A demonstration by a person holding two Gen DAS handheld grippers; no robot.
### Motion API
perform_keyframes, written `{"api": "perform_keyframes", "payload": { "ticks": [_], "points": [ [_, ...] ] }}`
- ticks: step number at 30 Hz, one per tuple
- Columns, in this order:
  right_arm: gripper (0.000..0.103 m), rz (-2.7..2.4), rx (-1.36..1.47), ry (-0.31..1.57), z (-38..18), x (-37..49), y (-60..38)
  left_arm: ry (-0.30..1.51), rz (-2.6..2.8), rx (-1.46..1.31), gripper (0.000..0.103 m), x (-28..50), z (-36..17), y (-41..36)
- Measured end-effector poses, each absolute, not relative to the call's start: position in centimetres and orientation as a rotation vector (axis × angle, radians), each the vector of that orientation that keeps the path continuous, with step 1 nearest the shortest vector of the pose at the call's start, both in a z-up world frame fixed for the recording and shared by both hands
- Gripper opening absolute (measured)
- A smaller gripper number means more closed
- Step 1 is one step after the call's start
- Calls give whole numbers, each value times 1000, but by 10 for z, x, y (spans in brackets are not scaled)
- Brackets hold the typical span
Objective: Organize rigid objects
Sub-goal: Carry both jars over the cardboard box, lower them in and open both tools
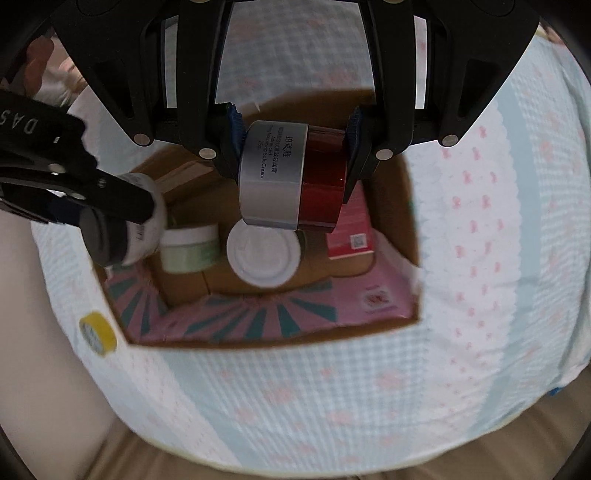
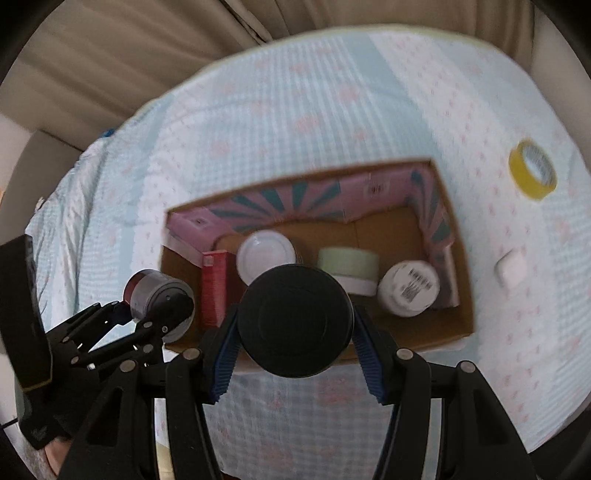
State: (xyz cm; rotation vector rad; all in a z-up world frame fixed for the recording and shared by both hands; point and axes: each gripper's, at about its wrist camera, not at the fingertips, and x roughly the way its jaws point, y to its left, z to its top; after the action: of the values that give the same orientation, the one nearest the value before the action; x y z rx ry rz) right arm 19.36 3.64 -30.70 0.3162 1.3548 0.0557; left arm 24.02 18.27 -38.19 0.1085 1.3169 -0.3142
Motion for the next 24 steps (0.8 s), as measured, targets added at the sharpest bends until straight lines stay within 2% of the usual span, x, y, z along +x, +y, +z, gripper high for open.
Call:
{"api": "perform_keyframes", "payload": {
  "ticks": [7,17,18,19,20,22,24],
  "points": [
    [53,19,374,1380,-345,205,33,1339,-365,188,38,248,-406,171],
    [54,-20,432,1415,-349,209,29,1354,-415,225,40,244,-403,168],
    [54,-30,440,1408,-349,208,28,1351,-412,224,56,243,-402,168],
    [59,-38,460,1388,-348,206,26,1345,-413,219,73,243,-400,168],
    [64,-39,481,1364,-346,206,25,1334,-423,199,102,242,-396,168],
    [101,-41,504,1324,-339,204,23,1317,-434,159,103,242,-389,171],
    [102,-30,494,1298,-332,202,24,1321,-420,149,103,242,-384,175]
  ]
}}
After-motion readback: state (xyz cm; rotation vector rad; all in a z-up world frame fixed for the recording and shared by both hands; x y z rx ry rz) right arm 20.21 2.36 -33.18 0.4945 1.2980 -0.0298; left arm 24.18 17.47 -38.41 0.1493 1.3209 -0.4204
